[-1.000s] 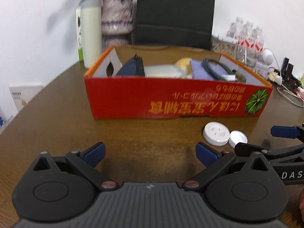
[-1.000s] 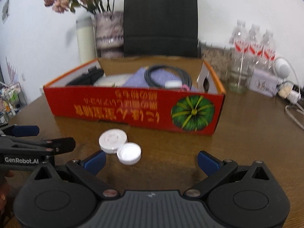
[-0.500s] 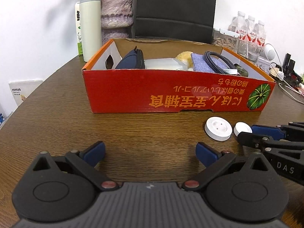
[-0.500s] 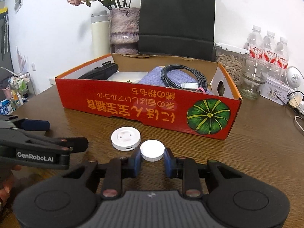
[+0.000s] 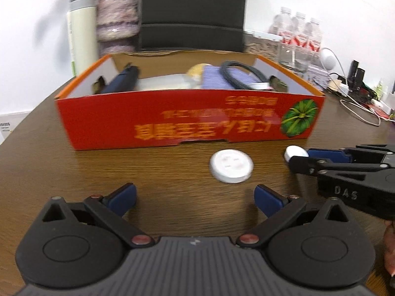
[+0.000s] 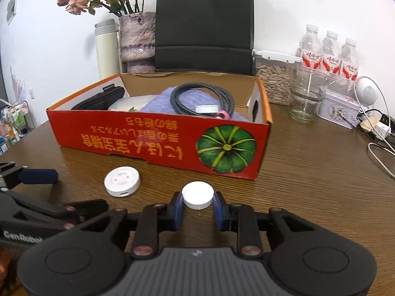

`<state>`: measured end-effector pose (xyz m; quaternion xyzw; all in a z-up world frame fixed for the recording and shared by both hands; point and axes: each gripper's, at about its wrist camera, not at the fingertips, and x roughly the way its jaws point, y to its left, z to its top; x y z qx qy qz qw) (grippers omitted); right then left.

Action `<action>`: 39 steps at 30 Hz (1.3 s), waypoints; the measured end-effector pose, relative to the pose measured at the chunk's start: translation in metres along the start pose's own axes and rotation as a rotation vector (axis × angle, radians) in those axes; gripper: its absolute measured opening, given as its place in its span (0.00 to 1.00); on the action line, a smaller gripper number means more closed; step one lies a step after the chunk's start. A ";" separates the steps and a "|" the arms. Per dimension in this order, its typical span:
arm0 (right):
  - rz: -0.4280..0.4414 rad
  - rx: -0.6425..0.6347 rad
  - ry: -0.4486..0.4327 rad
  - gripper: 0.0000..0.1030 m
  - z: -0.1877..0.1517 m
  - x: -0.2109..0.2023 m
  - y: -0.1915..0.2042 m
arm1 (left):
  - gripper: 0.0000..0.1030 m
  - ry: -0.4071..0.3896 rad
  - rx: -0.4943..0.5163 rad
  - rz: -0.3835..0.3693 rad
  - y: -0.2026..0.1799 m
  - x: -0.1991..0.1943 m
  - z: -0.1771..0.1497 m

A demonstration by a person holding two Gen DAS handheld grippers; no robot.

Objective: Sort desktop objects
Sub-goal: 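Grasp a white cap with the right tool while the left tool grasps the holed white cap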

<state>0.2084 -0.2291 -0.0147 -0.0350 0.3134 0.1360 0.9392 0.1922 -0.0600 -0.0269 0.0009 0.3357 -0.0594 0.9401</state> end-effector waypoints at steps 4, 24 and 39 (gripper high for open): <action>-0.002 -0.001 0.000 0.24 -0.002 -0.002 -0.014 | 1.00 0.014 0.027 0.026 -0.020 0.010 0.006; -0.017 0.012 -0.001 0.24 -0.006 -0.009 -0.050 | 0.74 -0.016 -0.009 0.063 -0.033 0.027 0.021; -0.016 0.012 -0.001 0.25 -0.006 -0.009 -0.050 | 0.39 -0.038 0.000 0.031 -0.030 0.023 0.021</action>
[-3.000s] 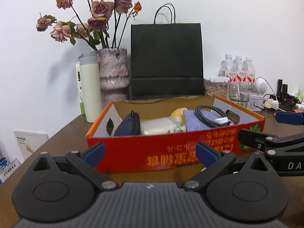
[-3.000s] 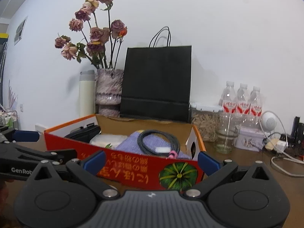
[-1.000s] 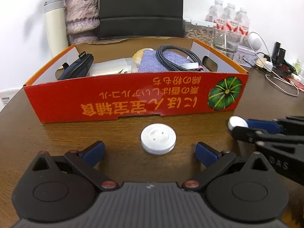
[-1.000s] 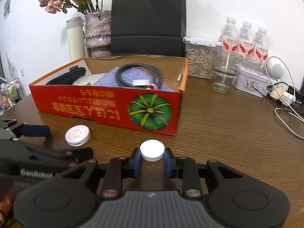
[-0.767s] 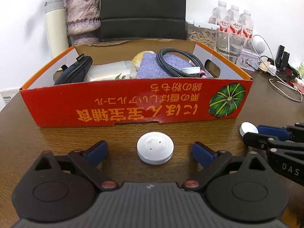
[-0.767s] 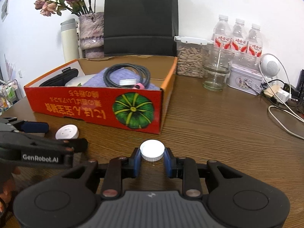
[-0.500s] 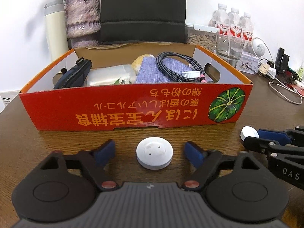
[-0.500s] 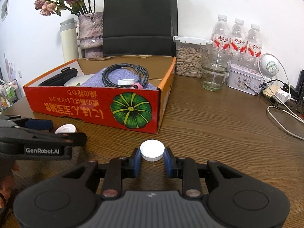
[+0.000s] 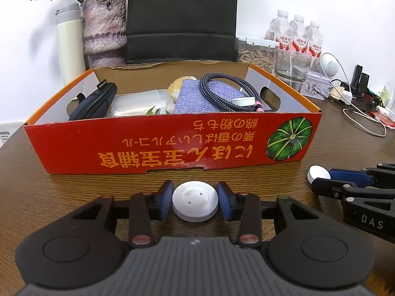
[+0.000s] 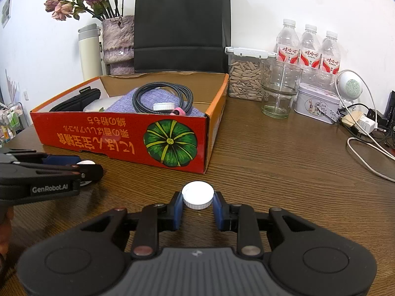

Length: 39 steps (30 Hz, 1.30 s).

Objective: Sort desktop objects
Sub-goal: 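Grasp a white cap with the right tool while the left tool grasps the holed white cap, then lift both caps and carry both tools over the box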

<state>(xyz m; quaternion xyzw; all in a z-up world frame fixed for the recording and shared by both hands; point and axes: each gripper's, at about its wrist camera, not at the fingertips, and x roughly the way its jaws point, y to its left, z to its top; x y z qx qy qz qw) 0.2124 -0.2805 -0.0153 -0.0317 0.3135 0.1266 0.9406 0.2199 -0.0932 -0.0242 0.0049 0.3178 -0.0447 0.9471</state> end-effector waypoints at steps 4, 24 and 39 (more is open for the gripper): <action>-0.002 0.001 0.000 0.25 0.000 0.000 0.000 | 0.39 -0.002 -0.005 -0.011 0.003 -0.002 -0.001; 0.040 0.007 -0.091 0.24 0.005 -0.004 0.065 | 0.39 -0.076 -0.048 -0.005 0.049 -0.023 0.001; -0.057 -0.003 -0.405 0.24 0.019 -0.018 0.101 | 0.39 -0.345 0.039 -0.021 0.055 -0.058 -0.004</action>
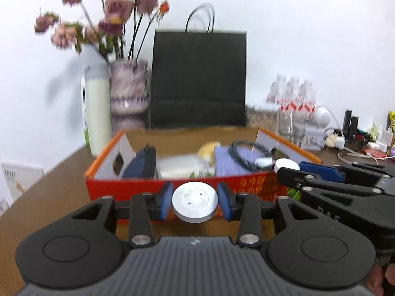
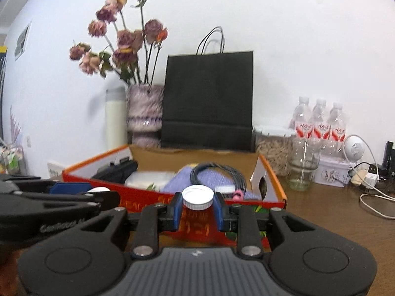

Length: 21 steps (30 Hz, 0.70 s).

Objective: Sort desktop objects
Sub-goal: 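Lift both caps and carry both tools over the box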

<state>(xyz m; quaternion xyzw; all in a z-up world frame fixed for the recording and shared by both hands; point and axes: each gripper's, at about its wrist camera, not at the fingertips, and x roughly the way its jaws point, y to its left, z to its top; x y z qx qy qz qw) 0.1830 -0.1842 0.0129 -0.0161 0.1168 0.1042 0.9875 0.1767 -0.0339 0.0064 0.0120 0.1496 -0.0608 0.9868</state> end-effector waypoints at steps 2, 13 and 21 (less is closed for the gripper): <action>-0.010 0.001 -0.018 0.24 0.001 0.003 0.001 | 0.39 -0.046 0.026 0.011 -0.001 -0.001 0.000; -0.003 -0.018 -0.045 0.24 0.008 0.031 0.008 | 0.39 -0.106 0.068 0.045 0.006 0.019 0.004; 0.007 -0.042 -0.068 0.24 0.013 0.051 0.010 | 0.39 -0.139 0.083 0.048 0.011 0.039 0.009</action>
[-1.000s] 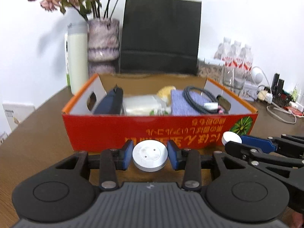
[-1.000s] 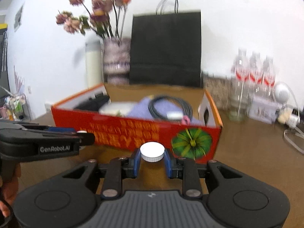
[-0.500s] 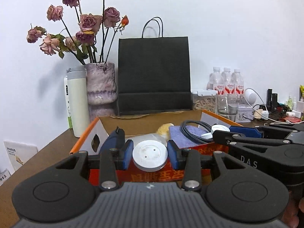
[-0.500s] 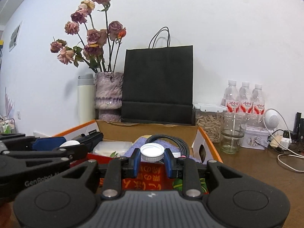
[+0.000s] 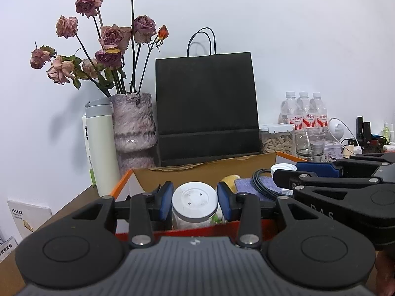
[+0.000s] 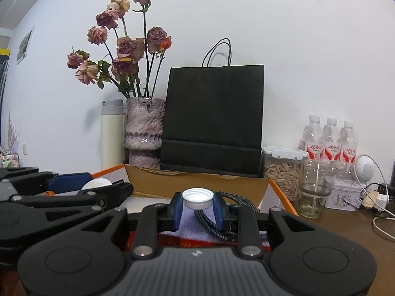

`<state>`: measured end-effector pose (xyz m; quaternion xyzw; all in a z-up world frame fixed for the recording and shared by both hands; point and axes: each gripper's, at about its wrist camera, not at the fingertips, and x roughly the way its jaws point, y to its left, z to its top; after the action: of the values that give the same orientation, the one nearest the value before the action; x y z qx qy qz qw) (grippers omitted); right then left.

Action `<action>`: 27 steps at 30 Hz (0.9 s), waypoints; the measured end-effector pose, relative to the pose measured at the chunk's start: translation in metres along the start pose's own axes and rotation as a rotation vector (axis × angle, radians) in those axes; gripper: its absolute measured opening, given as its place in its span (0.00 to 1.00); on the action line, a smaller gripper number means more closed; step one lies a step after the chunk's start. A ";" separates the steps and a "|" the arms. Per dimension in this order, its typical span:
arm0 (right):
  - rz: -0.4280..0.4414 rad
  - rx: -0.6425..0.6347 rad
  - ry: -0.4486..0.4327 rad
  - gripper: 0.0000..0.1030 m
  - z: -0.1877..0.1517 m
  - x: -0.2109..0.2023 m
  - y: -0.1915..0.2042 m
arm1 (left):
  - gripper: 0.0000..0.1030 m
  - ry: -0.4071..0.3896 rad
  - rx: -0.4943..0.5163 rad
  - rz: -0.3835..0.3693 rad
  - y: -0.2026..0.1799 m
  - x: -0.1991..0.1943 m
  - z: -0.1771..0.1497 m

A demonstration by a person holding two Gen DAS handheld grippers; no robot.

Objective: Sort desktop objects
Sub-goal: 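Lift both caps and carry both tools over the box, then open both tools to drop the two white caps into the box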

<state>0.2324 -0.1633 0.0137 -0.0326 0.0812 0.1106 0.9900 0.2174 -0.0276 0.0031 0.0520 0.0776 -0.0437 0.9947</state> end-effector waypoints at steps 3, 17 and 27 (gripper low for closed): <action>0.005 -0.008 -0.003 0.24 0.002 0.009 -0.001 | 0.39 -0.011 0.003 0.005 0.002 0.009 0.001; 0.021 -0.011 0.010 0.24 0.007 0.052 -0.016 | 0.39 0.010 -0.005 0.000 0.012 0.059 0.007; 0.022 0.002 0.015 0.25 0.007 0.056 -0.019 | 0.39 0.014 -0.001 -0.005 0.011 0.063 0.007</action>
<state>0.2921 -0.1696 0.0119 -0.0315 0.0890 0.1209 0.9882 0.2820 -0.0223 0.0012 0.0518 0.0846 -0.0459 0.9940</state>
